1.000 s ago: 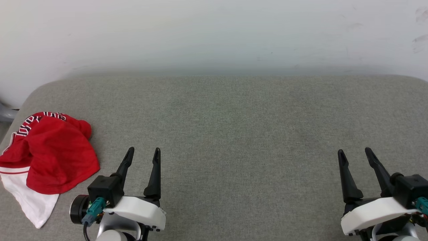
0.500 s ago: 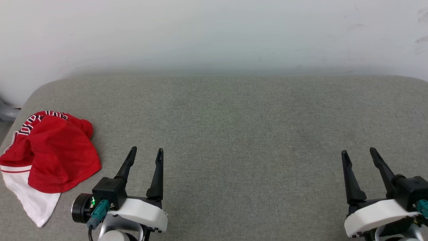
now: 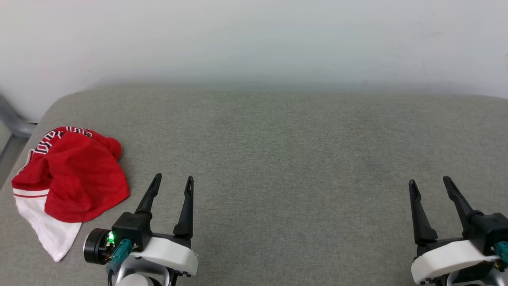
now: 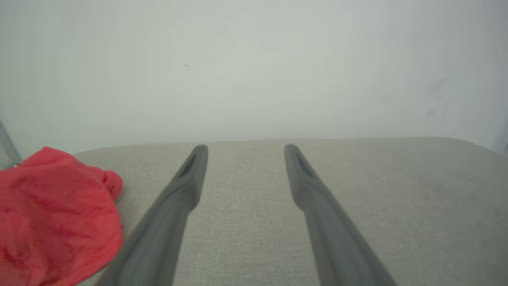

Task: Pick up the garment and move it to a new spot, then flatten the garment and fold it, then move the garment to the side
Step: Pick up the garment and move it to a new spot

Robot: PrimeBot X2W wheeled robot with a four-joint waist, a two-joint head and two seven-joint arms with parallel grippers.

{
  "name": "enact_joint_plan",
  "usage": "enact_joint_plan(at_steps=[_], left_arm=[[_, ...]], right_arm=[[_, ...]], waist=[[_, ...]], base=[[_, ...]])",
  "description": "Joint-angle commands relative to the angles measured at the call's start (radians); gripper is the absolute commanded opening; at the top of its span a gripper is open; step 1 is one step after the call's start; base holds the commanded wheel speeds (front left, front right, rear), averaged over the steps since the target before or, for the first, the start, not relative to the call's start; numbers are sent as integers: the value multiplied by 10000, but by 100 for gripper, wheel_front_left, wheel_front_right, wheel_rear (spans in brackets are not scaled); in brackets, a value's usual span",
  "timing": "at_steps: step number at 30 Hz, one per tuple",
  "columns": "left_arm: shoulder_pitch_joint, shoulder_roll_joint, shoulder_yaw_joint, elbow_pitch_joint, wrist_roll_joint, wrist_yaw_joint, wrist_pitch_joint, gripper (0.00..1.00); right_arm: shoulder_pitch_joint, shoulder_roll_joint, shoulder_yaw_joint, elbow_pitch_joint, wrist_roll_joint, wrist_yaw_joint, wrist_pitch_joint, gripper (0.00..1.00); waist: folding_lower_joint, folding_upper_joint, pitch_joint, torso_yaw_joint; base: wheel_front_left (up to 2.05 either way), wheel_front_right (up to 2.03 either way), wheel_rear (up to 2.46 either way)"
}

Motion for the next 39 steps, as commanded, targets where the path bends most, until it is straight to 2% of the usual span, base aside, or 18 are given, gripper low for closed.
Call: enact_joint_plan(at_steps=[1, 15, 28, 39], left_arm=[[10, -78, 124, -32, 212, -128, -113, 100], [32, -231, 709, 145, -206, -386, -90, 100], [76, -250, 1006, 235, -582, -453, -90, 100], [107, -249, 1218, 323, -661, -474, -90, 100]], right_arm=[[115, 7, 47, -91, -129, -3, -96, 100], [-89, 9, 502, 59, 239, -3, -152, 100], [-308, 7, 869, 111, 436, -3, -290, 100], [-334, 6, 948, 105, 459, -3, -267, 100]], waist=[[0, 0, -5, 268], [0, 0, -72, 1809], [0, 0, -54, 3330], [0, 0, -14, 4051]], base=[[0, 0, 0], [0, 0, 0], [0, 0, 0], [0, 0, 0]])
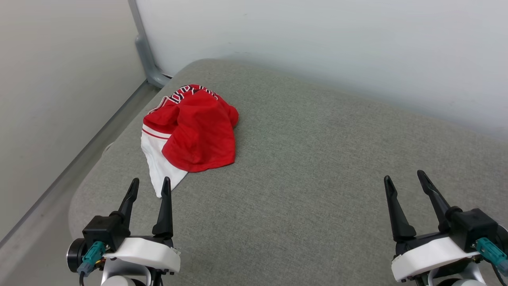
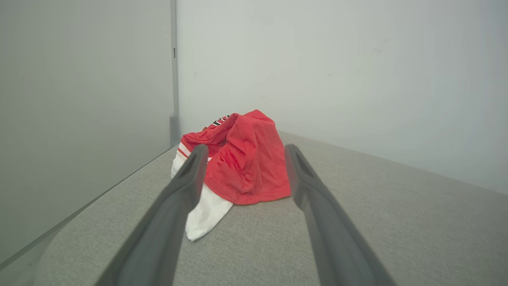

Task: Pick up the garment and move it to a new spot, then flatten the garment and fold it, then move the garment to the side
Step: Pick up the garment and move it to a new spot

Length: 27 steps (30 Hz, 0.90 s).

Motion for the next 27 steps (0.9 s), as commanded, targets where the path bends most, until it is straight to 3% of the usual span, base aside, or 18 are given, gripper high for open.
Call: enact_joint_plan(at_steps=[1, 10, 17, 22, 27], left_arm=[[66, -13, 19, 19, -5, -19, -21, 100], [-408, -12, 178, 100, -170, -28, -21, 100], [-1620, 8, 783, 439, -3, -67, -21, 100], [-3007, 432, 1160, 1218, -47, -137, -19, 100], [-4584, 1295, 1012, 2747, -657, -180, 146, 100]], right_arm=[[-84, 6, -21, -22, 2, -3, 3, 100], [-303, 6, -23, -226, -191, -3, 139, 100], [-904, 4, 194, -579, -478, -3, 413, 100], [-1609, 3, 407, -887, -816, -3, 511, 100], [-2208, 1, 467, -968, -1242, -3, 528, 100]], waist=[[0, 0, 9, 97], [0, 0, 325, 177], [0, 0, 1245, -337], [0, 0, 2157, -915], [0, 0, 2995, -1466]], base=[[0, 0, 0], [0, 0, 0], [0, 0, 0], [0, 0, 0], [0, 0, 0]])
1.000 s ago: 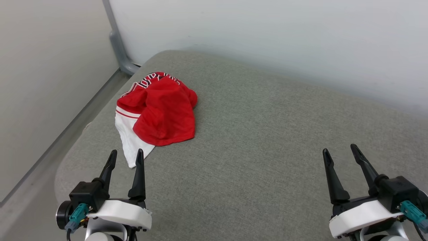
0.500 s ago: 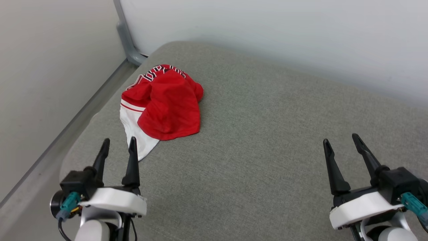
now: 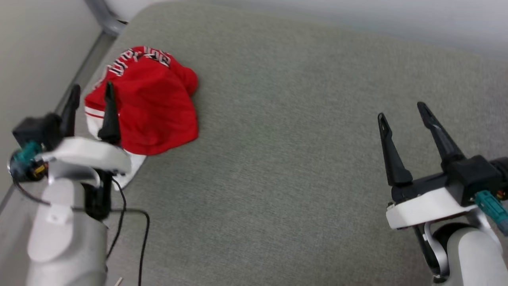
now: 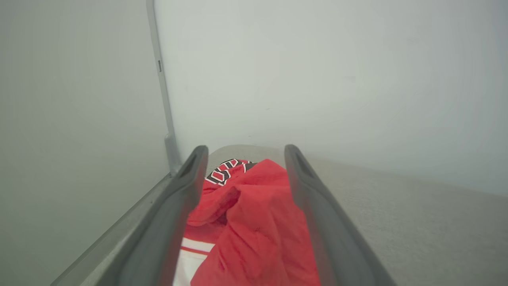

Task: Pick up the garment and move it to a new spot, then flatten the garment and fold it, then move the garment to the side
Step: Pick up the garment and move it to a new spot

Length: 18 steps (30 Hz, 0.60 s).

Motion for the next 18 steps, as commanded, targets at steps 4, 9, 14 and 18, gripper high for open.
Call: enact_joint_plan(at_steps=[4, 9, 14, 18], left_arm=[[-1341, 930, -449, 1156, -969, -16, 863, 100], [-2538, 2217, -977, 2130, -2346, -17, 2786, 100], [-3250, 3112, -1172, 3184, -3271, -11, 4987, 100], [-3459, 3373, -1383, 3900, -3872, -10, 6398, 100]], right_arm=[[-438, -4, -86, -65, -398, -3, -1, 100], [-699, -3, -132, -35, -310, -3, -32, 100], [-986, -3, -16, -2, -203, -3, -138, 100], [-1184, -3, 76, 54, -94, -3, -244, 100]], waist=[[-1, 0, 1120, -871], [-1, 0, 1718, -1307], [-1, 0, 2240, -1730], [-1, 0, 2605, -1987]], base=[[0, 0, 0], [0, 0, 0], [0, 0, 0], [0, 0, 0]])
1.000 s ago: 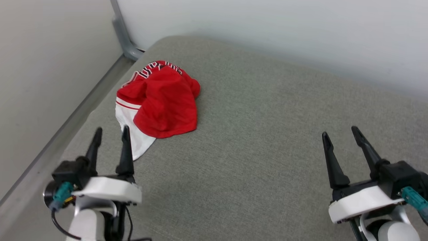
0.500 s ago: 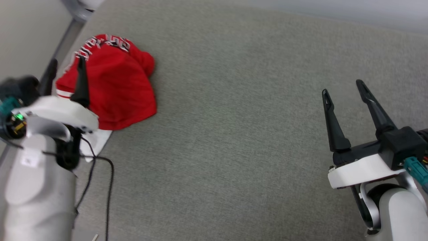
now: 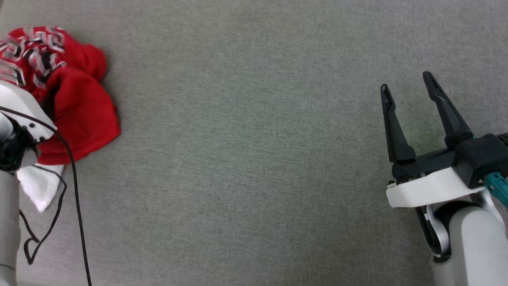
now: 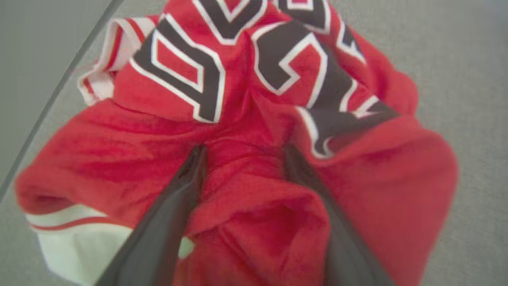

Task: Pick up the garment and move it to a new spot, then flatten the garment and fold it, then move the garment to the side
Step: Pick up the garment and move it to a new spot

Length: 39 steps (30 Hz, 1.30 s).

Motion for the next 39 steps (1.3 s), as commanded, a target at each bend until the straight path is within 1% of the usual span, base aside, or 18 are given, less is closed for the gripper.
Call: enact_joint_plan(at_steps=[1, 4, 9, 10, 11, 12, 14, 17, 24, 26, 32, 35, 39], left_arm=[[-55, 77, -69, 211, -120, 7, 321, 100], [-13, 78, -187, 872, -380, 7, 1212, 100], [412, -265, -562, 1679, -772, 7, 2203, 100], [495, -322, -600, 1790, -859, 6, 2336, 60], [552, -359, -638, 1856, -914, 5, 2405, 8], [585, -363, -646, 1899, -960, 3, 2387, 0], [634, -383, -691, 1924, -1033, -17, 2314, 0], [508, -101, -802, 1771, -835, -15, 1692, 0], [-55, 436, -944, 1184, -367, -3, -690, 0], [-113, 478, -1024, 1108, -199, 6, -1424, 0], [-177, 255, -1427, 962, 439, 37, -3468, 0], [-66, 4, -1695, 857, 665, 31, -4179, 0], [116, -351, -2077, 586, 851, 23, -4852, 0]], right_arm=[[-209, -3, 52, 33, 76, -3, -42, 100], [-344, -3, 160, 105, 116, -3, -135, 100], [-473, -3, 186, 204, 224, -3, -242, 100], [-482, -3, 167, 233, 219, -3, -249, 100], [-481, -3, 148, 238, 230, -3, -270, 100], [-487, -1, 129, 268, 253, -3, -281, 100], [-452, -1, 77, 332, 272, -3, -280, 100], [-361, -3, 3, 437, 296, -3, -287, 100], [62, -1, -98, 715, 455, -3, -369, 100], [199, -1, -170, 790, 536, -3, -359, 100], [742, -1, -408, 978, 757, -3, -326, 100], [1070, -1, -536, 1007, 836, -3, -277, 100], [1490, 0, -749, 994, 894, -3, -182, 100]], waist=[[-1, 0, 325, -297], [-1, 0, 520, -473], [-1, 0, 615, -687], [-1, 0, 598, -717], [-1, 0, 579, -736], [-1, 0, 542, -748], [-1, 0, 427, -749], [-1, 0, 170, -686], [-1, 0, -942, -439], [-1, 0, -1306, -378], [-1, 0, -2346, -325], [-1, 0, -2802, -400], [-1, 0, -3311, -616]], base=[[0, 0, 0], [0, 0, 0], [0, 0, 0], [0, 0, 0], [0, 0, 0], [0, 0, 0], [0, 0, 0], [0, 0, 0], [0, 0, 0], [0, 0, 0], [0, 0, 0], [0, 0, 0], [0, 0, 0]])
